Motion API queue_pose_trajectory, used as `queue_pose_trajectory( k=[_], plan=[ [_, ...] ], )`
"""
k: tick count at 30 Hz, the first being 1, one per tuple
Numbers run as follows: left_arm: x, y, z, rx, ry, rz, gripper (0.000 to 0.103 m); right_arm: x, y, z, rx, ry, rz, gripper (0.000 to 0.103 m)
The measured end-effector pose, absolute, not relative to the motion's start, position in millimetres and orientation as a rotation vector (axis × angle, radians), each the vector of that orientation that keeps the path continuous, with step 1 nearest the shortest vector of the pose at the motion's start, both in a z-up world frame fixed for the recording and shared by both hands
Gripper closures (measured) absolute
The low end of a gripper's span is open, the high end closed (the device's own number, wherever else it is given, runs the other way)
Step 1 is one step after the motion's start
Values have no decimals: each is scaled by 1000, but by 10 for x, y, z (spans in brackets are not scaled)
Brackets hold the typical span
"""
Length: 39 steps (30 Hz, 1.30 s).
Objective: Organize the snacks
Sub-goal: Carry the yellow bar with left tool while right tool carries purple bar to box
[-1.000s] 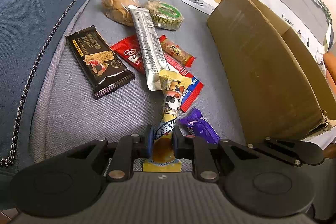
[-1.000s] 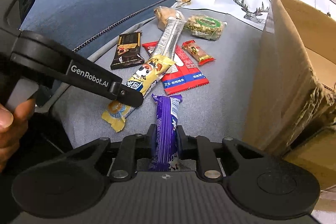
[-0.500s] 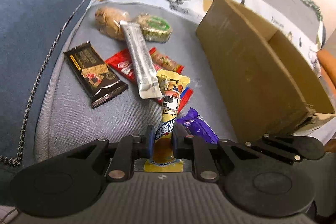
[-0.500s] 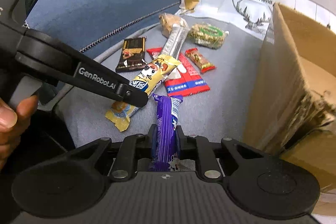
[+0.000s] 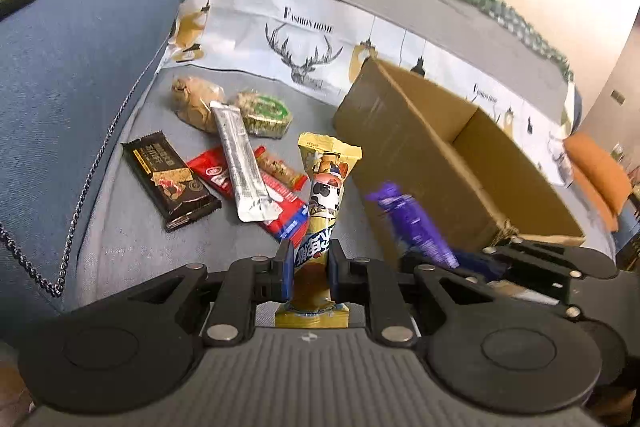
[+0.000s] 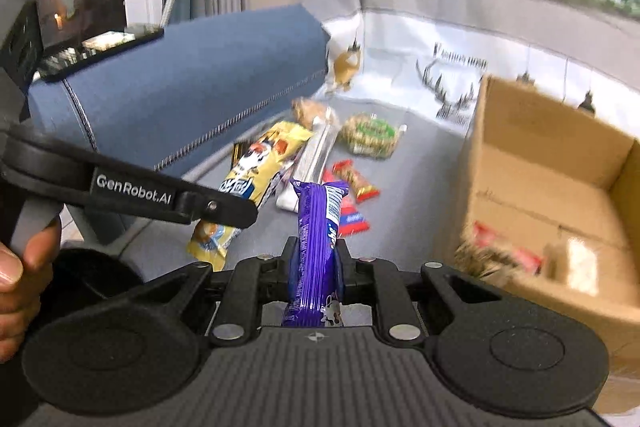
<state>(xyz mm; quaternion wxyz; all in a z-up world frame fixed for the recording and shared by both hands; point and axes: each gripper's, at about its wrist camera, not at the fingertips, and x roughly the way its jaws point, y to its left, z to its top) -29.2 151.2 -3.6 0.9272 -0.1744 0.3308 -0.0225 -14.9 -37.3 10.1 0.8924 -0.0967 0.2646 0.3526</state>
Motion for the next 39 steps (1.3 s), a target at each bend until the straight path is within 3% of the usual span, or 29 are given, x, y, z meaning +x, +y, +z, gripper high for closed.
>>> queue_pose_trajectory(
  k=[8,24,39],
  plan=[
    [-309,1587,-37,-399,667,-51,85,-102,-732,330,-121,436,646,85],
    [-242,1499,-44,-358,681,-8,85,206,-1192,326,82,410,588,85],
    [-15,1116,346,-347,643,13,85,355,-1596,329,218,312,378,86]
  ],
)
